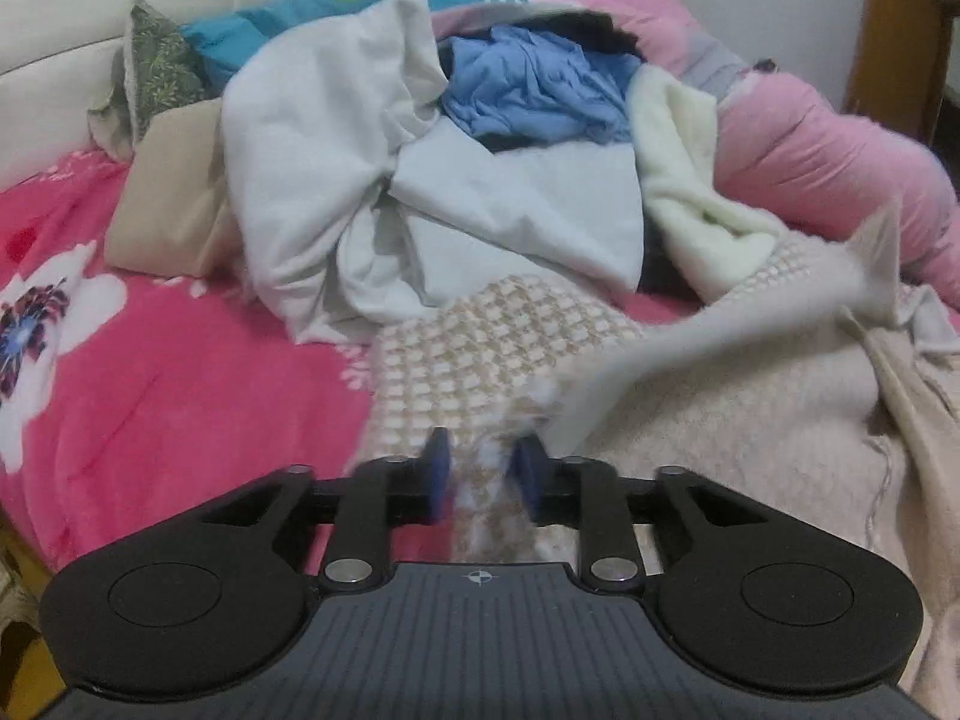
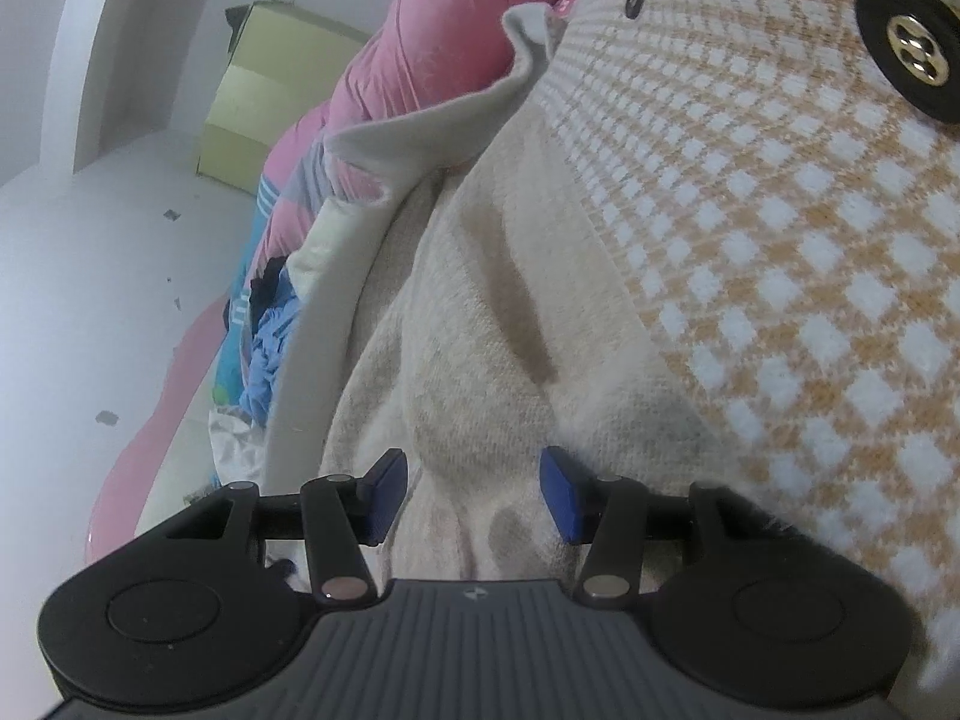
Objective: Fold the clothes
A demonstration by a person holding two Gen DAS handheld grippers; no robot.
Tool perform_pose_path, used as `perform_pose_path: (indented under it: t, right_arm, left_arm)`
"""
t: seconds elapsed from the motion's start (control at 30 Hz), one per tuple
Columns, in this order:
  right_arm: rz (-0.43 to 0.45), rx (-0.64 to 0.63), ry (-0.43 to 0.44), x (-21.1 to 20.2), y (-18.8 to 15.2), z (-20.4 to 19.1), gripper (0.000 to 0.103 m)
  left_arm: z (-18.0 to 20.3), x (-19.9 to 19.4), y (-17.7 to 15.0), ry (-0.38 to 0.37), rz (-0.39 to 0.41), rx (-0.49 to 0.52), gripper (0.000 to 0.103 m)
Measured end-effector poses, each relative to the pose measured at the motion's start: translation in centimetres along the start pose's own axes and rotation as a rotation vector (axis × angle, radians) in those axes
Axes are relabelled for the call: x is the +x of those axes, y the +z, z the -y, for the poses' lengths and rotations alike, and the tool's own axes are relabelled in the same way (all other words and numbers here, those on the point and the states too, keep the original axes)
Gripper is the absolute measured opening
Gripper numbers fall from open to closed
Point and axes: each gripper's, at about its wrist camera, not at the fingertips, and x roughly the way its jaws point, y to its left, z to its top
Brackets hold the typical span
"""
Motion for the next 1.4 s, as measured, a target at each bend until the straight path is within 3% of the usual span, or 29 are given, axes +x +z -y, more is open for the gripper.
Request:
perform_pose_path:
  t: [0.07, 0.17, 0.27, 0.33, 0.4, 0.5, 0.6, 0.73, 0.9, 0.97, 1.03, 1.1, 1.13, 1.2, 1.33, 1.4]
  right_arm:
    - [-0.007, -0.005, 0.001, 0.0, 0.1, -0.1, 0.051]
    - [-0.014, -0.014, 0.000, 0.1, 0.1, -0.3, 0.051]
    - [-0.022, -0.029, -0.001, 0.2, 0.2, -0.5, 0.052]
    - [-0.029, -0.068, -0.017, 0.0, 0.1, -1.3, 0.053]
    - [-0.032, -0.199, -0.071, -0.6, -0.1, -3.2, 0.053]
    - [0.018, -0.443, -0.194, -2.4, -1.0, -6.4, 0.054]
    - [0.122, -0.662, -0.346, -4.6, -1.9, -8.8, 0.055]
    - [0.105, -0.794, -0.524, -4.1, -3.1, -7.6, 0.055]
    - [0.078, -0.931, -0.726, -3.2, -4.3, -5.9, 0.056]
    - [0.100, -0.919, -0.733, -3.0, -4.2, -5.6, 0.057]
    - [0.129, -0.879, -0.721, -3.3, -3.5, -5.6, 0.045]
    - [0.161, -0.809, -0.686, -4.5, -2.6, -5.6, 0.022]
    - [0.176, -0.768, -0.664, -5.3, -2.1, -5.5, 0.018]
    - [0.204, -0.689, -0.610, -7.0, -1.2, -5.5, 0.014]
    - [0.233, -0.434, -0.358, -10.6, 1.7, -4.2, 0.013]
    - [0.252, -0.350, -0.319, -11.5, 2.8, -2.7, 0.010]
  left_arm:
    - [-0.6, -1.0, 0.2, 0.011, 0.030, -0.031, 0.043]
    - [-1.4, -1.8, 1.2, 0.051, 0.061, -0.067, 0.043]
    - [-2.1, -2.8, 2.2, 0.160, 0.135, -0.085, 0.043]
    - [-2.6, -3.4, 2.6, 0.162, 0.163, -0.107, 0.043]
    - [-2.9, -3.8, 3.0, 0.142, 0.183, -0.119, 0.043]
    - [-0.7, -4.1, 2.8, 0.069, 0.195, -0.056, 0.043]
    - [2.7, -4.1, 2.2, -0.038, 0.194, 0.014, 0.044]
    - [8.2, -4.4, 0.9, -0.240, 0.160, 0.134, 0.046]
    - [14.6, -5.0, -2.4, -0.496, 0.014, 0.323, 0.048]
    - [16.4, -5.4, -3.7, -0.560, -0.028, 0.371, 0.048]
    - [17.8, -5.7, -4.6, -0.583, -0.042, 0.420, 0.048]
    - [18.7, -5.8, -5.3, -0.591, -0.041, 0.465, 0.048]
    - [18.9, -5.8, -5.5, -0.596, -0.040, 0.481, 0.048]
    - [19.4, -5.7, -5.8, -0.601, -0.040, 0.509, 0.048]
    - [20.3, -5.5, -6.4, -0.587, -0.059, 0.533, 0.048]
    - [20.6, -5.3, -6.7, -0.582, -0.073, 0.540, 0.048]
